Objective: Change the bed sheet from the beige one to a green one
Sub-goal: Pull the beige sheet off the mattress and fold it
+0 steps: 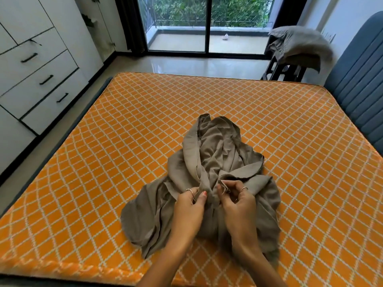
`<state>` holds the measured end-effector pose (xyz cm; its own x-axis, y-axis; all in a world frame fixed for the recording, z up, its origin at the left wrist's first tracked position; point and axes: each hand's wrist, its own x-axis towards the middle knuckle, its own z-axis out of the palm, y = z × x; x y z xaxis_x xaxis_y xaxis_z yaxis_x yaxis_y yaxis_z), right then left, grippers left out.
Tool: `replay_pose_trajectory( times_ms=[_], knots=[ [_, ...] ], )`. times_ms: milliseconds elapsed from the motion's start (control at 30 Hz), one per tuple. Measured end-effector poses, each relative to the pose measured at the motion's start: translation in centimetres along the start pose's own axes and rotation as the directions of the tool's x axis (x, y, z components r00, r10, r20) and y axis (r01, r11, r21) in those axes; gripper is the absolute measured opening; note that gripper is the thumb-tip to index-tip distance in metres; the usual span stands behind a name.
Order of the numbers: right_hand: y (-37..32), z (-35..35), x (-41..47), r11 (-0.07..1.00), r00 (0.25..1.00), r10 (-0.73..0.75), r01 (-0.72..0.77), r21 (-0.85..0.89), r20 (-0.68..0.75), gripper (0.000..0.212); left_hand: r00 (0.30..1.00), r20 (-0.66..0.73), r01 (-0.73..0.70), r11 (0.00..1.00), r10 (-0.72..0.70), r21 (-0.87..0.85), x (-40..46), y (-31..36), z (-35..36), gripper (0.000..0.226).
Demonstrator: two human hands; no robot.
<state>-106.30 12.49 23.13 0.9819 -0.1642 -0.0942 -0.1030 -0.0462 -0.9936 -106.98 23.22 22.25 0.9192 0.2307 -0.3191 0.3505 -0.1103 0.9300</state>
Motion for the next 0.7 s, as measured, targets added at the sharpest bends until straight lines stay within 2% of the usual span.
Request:
replay_pose_trajectory(
  times_ms=[167,300,367,500,633,700],
  knots=[
    [-0.9,-0.2,-1.1,0.999,0.992,-0.011,0.007,0.035,0.123,0.015,0.998,0.062,-0.011,1.0,0.01,0.02,-1.2,0.8,0.3,0.02],
    [-0.8,-0.5,-1.2,0.997,0.983,0.012,-0.027,0.077,0.181,0.016,0.999,0.023,0.032,0.997,-0.03,-0.075,-1.9,1.1,0.2,0.029],
    [-0.8,-0.7,-1.4,0.998,0.975,0.007,-0.02,0.06,0.223,0.02,1.0,0.002,0.031,0.996,-0.031,-0.088,-2.2,1.1,0.5,0.027],
    [-0.8,-1.2,-2.0,0.998,0.955,-0.049,0.061,-0.03,0.292,0.028,0.998,-0.035,0.041,0.993,-0.045,-0.113,-2.9,1.8,1.1,0.036],
    [-0.3,-1.9,-2.5,0.98,0.922,-0.126,0.173,-0.098,0.365,0.049,0.999,-0.022,0.025,0.988,-0.029,-0.152,-3.8,2.6,2.0,0.06],
    [-0.2,-2.4,-2.6,0.979,0.903,-0.128,0.18,-0.09,0.41,0.056,0.996,-0.081,0.031,0.979,-0.048,-0.201,-4.1,2.6,2.6,0.057]
  ],
)
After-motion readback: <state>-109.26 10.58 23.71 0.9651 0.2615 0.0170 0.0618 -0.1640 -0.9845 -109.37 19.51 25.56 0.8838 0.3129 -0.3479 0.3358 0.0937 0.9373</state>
